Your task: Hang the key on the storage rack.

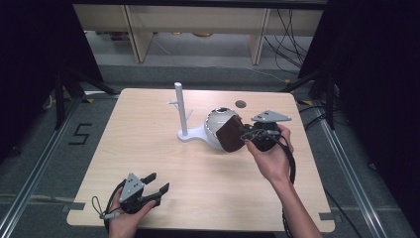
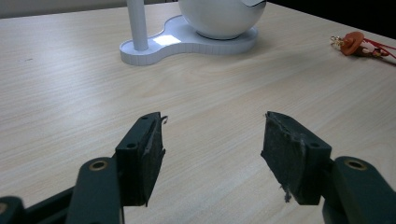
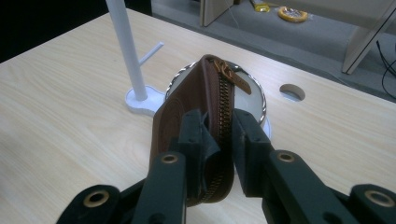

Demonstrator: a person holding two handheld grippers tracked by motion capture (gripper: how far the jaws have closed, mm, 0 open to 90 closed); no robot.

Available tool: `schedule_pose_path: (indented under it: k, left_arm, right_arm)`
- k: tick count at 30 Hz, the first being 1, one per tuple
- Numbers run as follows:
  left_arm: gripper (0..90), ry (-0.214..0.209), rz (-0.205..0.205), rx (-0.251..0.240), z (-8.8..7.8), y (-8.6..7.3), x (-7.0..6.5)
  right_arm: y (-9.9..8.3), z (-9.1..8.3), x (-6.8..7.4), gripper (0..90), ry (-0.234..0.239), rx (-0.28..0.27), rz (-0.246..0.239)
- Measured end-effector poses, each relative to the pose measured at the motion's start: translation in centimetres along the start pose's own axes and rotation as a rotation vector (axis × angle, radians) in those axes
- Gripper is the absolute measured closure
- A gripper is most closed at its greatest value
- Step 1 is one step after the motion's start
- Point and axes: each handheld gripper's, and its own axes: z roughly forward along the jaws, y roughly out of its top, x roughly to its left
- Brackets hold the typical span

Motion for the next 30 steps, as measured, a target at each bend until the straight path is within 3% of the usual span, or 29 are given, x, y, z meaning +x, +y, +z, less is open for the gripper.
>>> schedule_pose_path:
  k: [4,6,9,14,16,19,26,27,28,29,30]
  left_arm:
    - [37.5,0.0,0.002,0.003,0.0,0.0,0.0]
    - [37.5,0.0,0.002,0.002,0.0,0.0,0.0]
    - [37.5,0.001,0.002,0.002,0.0,0.0,0.0]
    - [37.5,0.002,0.001,0.002,0.0,0.0,0.0]
    - [37.5,0.002,0.002,0.002,0.0,0.0,0.0]
    - [37.5,0.003,0.006,0.003,0.0,0.0,0.0]
    - [37.6,0.0,0.005,-0.007,0.0,-0.1,0.1]
    - [37.6,0.0,0.005,-0.007,0.0,-0.1,0.1]
    - [37.6,0.0,0.005,-0.007,0.0,-0.1,0.1]
    - [37.6,0.0,0.004,-0.008,0.0,-0.1,0.0]
    - [37.6,0.0,0.004,-0.008,0.0,-0.1,0.0]
  right_arm:
    - [0.2,0.5,-0.4,75.8,-0.009,-0.016,-0.042]
    - [0.3,0.6,-0.1,75.8,-0.025,-0.025,-0.005]
    - [0.5,0.9,-0.5,75.8,-0.027,-0.022,-0.043]
    - [0.9,1.3,-0.2,75.7,-0.032,-0.036,-0.027]
    - [1.1,1.6,-0.6,75.7,-0.034,-0.052,-0.086]
    - [1.3,1.8,-0.2,75.6,-0.045,-0.042,-0.055]
    - [1.6,2.4,0.0,75.6,-0.061,-0.058,-0.06]
    - [1.6,2.6,-0.1,75.6,-0.064,-0.069,-0.081]
    - [1.6,2.6,0.1,75.6,-0.061,-0.056,-0.056]
    - [1.7,2.7,-0.1,75.6,-0.065,-0.062,-0.088]
    - [1.7,2.8,0.1,75.6,-0.063,-0.056,-0.067]
